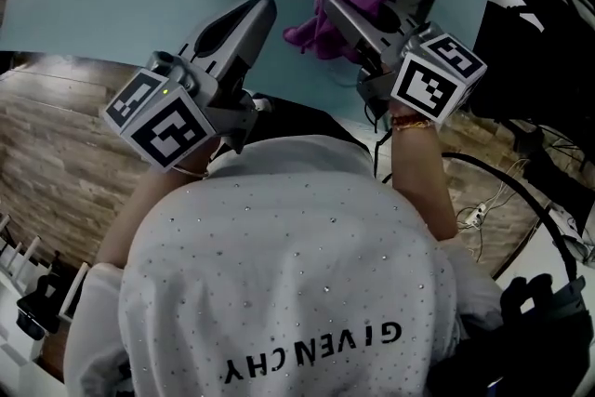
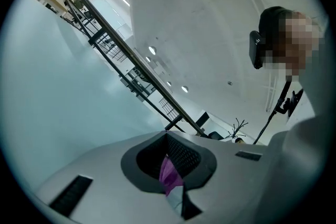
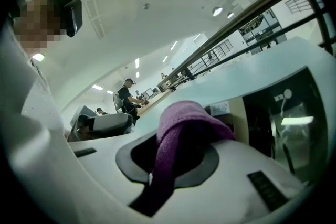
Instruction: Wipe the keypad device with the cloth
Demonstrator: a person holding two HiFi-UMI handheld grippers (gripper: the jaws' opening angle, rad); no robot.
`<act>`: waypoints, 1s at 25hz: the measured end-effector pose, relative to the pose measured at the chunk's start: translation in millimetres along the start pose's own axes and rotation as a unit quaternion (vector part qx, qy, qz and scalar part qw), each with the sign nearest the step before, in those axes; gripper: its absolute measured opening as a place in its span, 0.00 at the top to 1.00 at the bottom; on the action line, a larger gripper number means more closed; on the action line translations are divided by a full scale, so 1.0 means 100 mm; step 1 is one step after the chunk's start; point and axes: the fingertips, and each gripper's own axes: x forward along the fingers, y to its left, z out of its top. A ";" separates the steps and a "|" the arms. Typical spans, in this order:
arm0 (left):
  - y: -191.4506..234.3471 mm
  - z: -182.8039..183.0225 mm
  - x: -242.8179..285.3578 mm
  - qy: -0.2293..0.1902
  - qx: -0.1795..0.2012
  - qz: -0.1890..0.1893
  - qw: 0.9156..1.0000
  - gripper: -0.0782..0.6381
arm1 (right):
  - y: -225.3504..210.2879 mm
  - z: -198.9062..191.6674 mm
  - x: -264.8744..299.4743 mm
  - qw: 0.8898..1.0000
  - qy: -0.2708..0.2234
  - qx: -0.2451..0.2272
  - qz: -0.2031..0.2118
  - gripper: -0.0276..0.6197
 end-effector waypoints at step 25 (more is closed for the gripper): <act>0.04 0.04 0.15 0.017 0.014 -0.002 1.000 0.89 | -0.47 0.09 -0.42 0.996 -0.029 0.006 -0.084 0.87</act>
